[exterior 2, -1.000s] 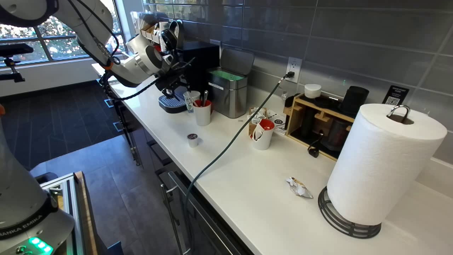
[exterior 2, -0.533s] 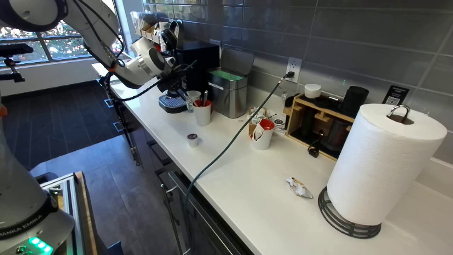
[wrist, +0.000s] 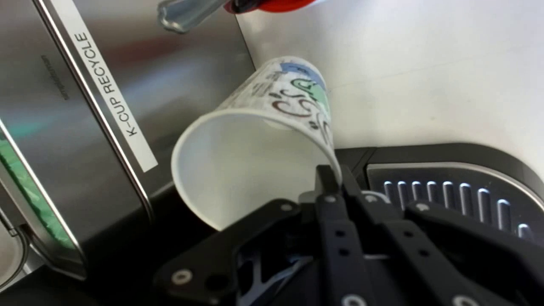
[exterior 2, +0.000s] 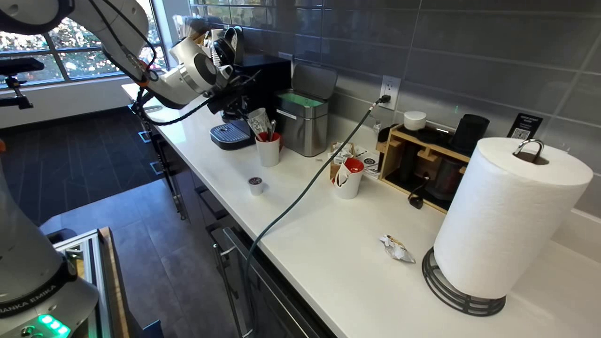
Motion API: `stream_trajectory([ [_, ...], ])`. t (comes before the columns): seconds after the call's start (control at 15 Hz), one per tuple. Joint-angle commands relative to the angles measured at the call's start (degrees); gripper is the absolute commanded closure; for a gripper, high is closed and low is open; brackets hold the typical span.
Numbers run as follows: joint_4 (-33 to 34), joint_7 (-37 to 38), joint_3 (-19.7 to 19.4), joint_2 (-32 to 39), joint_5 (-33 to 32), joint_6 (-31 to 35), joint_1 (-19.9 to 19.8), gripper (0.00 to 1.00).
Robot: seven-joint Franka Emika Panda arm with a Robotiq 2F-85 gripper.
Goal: Move the left cup to the right
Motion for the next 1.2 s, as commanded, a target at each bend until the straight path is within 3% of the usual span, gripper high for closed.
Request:
stream_trajectory([
  [0.0, -5.35, -7.46, 3.23, -7.84, 14.58, -2.53, -3.24, 0.99],
  [0.27, -7.13, -13.78, 16.11, -12.36, 32.90, 1.31, -15.23, 0.99],
  [0.47, -7.57, -17.68, 13.49, -19.83, 46.27, 4.26, -15.67, 0.99],
  [0.73, -6.80, -18.09, 6.92, -26.52, 54.72, 4.09, -17.85, 0.99],
  [0.87, -7.78, -16.05, 3.30, -29.43, 53.16, 2.36, -20.99, 0.99],
  [0.93, -8.68, -12.45, -3.43, -29.10, 47.60, 2.39, -17.20, 0.99],
  [1.13, -11.19, -4.06, -6.49, -27.63, 36.84, 2.82, -21.12, 0.99],
])
